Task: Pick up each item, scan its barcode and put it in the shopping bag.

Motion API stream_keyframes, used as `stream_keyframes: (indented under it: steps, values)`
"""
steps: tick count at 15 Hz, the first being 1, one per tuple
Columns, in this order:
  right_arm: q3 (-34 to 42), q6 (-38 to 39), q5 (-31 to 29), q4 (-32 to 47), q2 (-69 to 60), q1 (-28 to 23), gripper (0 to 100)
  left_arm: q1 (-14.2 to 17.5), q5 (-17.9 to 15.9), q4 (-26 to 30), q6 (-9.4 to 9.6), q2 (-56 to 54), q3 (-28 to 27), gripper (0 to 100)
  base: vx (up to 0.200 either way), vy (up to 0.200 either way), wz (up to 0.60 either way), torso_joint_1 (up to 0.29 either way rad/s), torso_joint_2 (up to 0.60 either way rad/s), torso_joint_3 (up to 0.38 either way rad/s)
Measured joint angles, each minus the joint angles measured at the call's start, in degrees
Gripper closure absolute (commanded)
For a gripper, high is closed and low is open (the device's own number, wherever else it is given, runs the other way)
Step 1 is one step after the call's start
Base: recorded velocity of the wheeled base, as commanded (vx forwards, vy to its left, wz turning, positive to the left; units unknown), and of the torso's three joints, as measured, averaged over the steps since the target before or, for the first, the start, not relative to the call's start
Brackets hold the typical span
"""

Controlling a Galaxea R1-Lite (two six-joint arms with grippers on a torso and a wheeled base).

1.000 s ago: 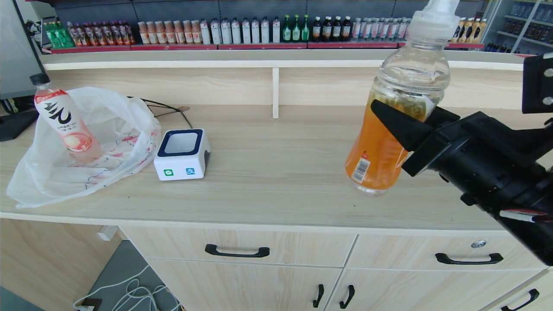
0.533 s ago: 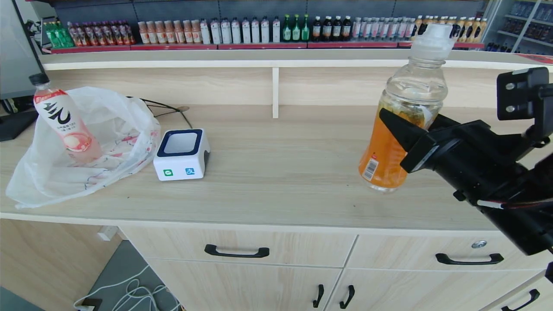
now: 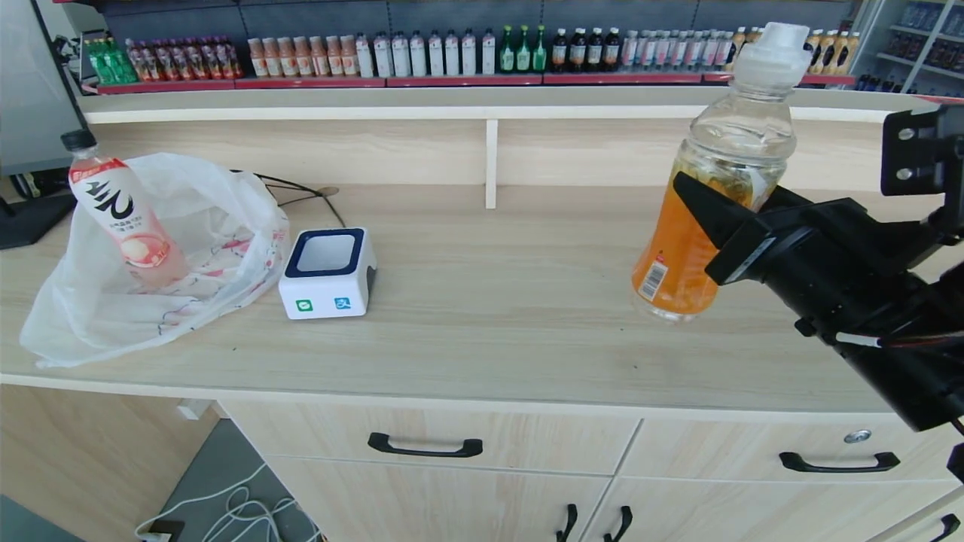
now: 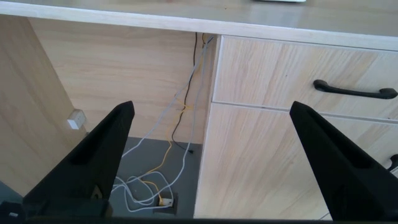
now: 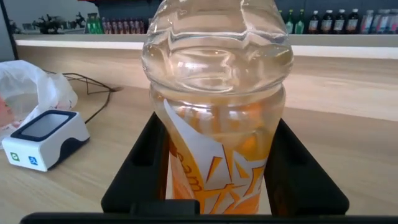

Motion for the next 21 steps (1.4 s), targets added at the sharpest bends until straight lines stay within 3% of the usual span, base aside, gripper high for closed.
stream_keyframes:
  steps: [19, 21]
  values:
    - [2.55, 0.73, 0.10, -1.27, -2.02, -2.43, 100, 0.00, 0.00, 0.00, -0.28, 0.00, 0.00, 0, 0.000, 0.200, 0.00, 0.002, 0.00, 0.004]
    - [2.60, 1.80, 0.02, -1.34, -2.16, -2.62, 100, -0.02, 0.02, -0.02, -0.22, 0.00, 0.00, 0, 0.000, 0.000, 0.00, 0.000, 0.00, 0.000]
